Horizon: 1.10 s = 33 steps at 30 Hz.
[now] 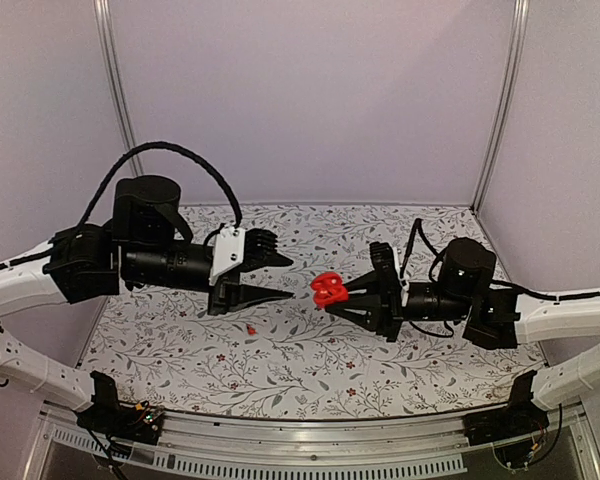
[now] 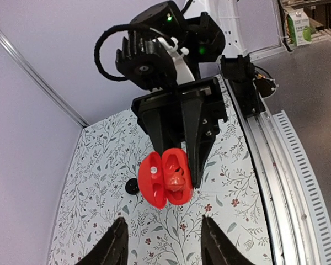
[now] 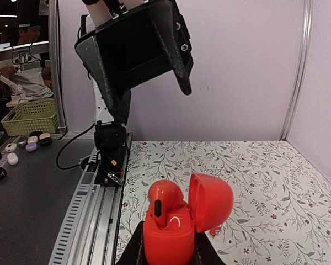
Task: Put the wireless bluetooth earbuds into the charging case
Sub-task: Adjust the right earbud in the right side groove of the charging case.
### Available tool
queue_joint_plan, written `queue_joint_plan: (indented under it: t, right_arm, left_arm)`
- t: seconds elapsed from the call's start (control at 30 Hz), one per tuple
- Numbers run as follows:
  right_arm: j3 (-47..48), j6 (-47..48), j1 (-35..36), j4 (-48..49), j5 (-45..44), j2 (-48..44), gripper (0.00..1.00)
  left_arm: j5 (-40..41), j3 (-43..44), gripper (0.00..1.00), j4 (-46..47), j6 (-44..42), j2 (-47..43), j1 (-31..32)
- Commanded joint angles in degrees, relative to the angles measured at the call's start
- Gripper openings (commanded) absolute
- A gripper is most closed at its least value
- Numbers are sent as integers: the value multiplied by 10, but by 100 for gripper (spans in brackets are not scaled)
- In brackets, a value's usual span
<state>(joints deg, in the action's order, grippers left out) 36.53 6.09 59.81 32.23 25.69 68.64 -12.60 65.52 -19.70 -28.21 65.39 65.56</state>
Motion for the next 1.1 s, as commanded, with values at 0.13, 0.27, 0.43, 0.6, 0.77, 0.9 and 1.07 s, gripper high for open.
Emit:
queue_joint_plan:
  t: [0.13,0.27,0.43,0.6,0.77,0.9,1.07]
  right_arm:
    - [41,-34,-11,-82,130,13,0]
    - [54,-32,-11,-96,158,23,0]
    - [60,-31,-11,-105,182,36,0]
    - [66,-29,-11,-112,193,44,0]
    - [70,-28,-11,-117,202,50,0]
    - [71,-27,-11,-117,208,52,0]
    - [74,-21,-11,-123,219,58,0]
  left_arm:
    - [16,13,52,-33,-90,22,36]
    - [22,18,54,-36,-104,36,46]
    - [26,19,54,-32,-116,43,57]
    - [34,18,54,-32,-126,55,66]
    - [42,17,54,-32,-133,63,73]
    - [43,13,54,-23,-133,65,74]
    - [42,13,53,-17,-134,72,77]
